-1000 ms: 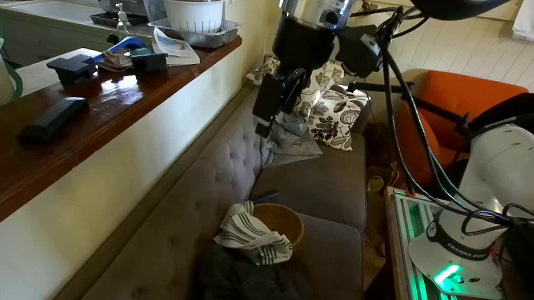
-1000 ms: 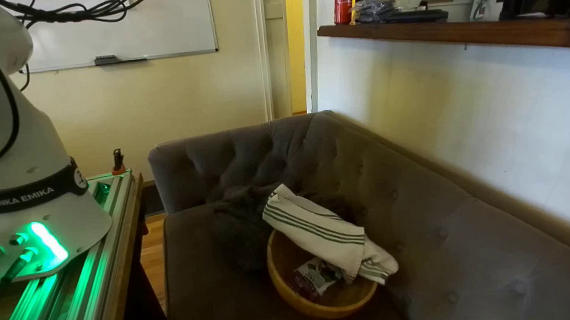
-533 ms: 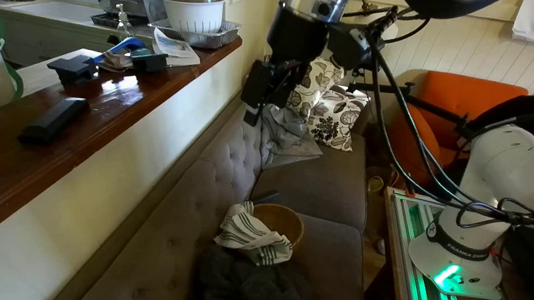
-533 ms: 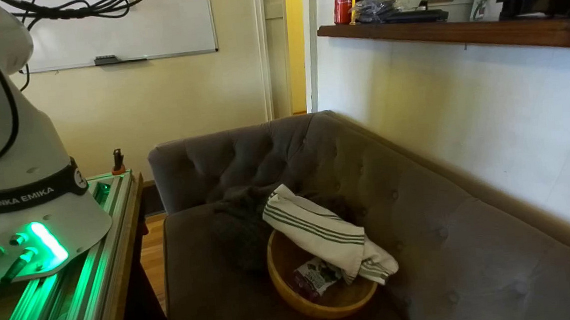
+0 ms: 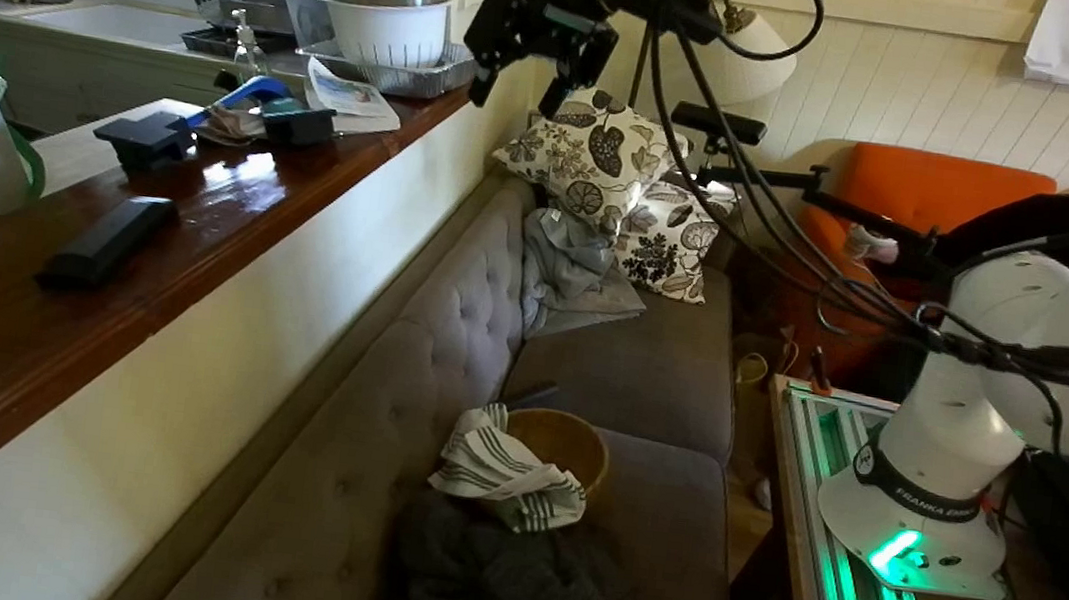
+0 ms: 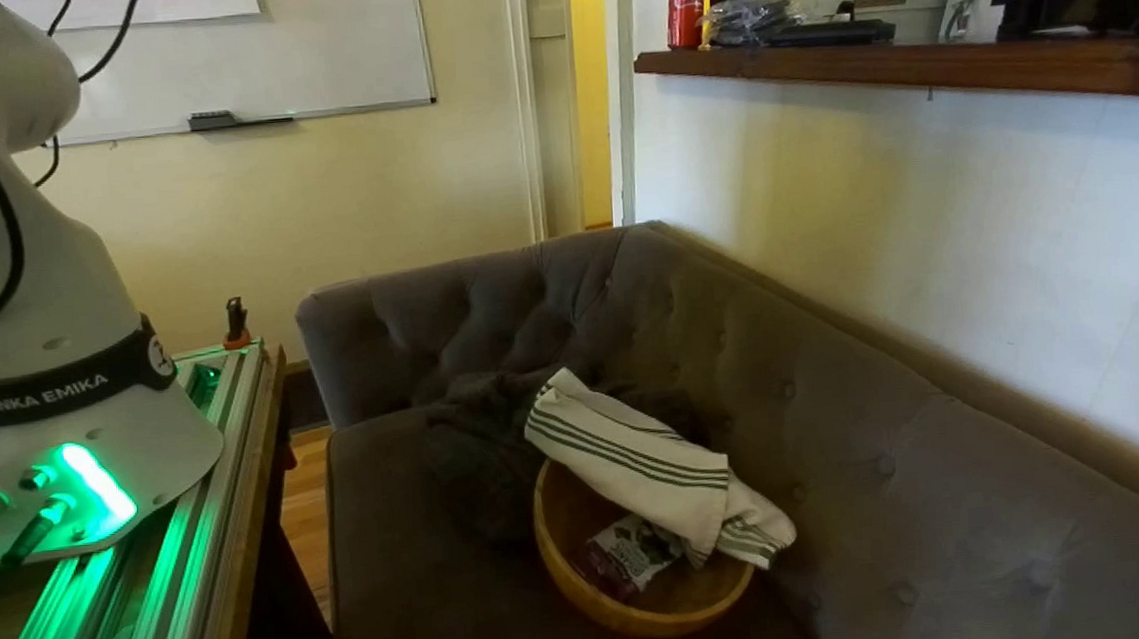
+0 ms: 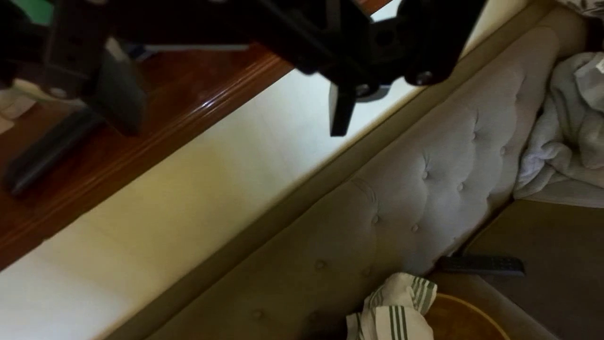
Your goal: Put the book on the seat of the chair
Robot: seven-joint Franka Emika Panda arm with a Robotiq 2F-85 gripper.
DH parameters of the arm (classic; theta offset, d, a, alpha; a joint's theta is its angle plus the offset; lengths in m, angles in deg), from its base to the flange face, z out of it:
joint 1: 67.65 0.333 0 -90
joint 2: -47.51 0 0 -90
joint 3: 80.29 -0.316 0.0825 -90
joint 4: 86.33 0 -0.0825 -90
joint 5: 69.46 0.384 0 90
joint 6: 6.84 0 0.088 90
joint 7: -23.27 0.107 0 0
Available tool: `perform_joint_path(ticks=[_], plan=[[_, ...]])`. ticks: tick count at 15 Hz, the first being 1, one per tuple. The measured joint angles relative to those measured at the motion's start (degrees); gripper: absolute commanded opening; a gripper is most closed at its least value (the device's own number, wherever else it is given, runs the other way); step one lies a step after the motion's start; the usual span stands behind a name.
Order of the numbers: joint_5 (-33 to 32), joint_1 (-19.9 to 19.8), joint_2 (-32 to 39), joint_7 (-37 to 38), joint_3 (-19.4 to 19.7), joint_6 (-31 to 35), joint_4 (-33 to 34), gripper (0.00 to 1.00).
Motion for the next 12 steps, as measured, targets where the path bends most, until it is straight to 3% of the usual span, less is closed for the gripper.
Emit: perform_joint_path(ticks=[5,12], plan=[[0.1,-4.6,4.4,4.3,6.7,0.0,7.6,1.00],[0.0,-6.4,21.8,17.3,11.3,-1.4,25.1,1.00]])
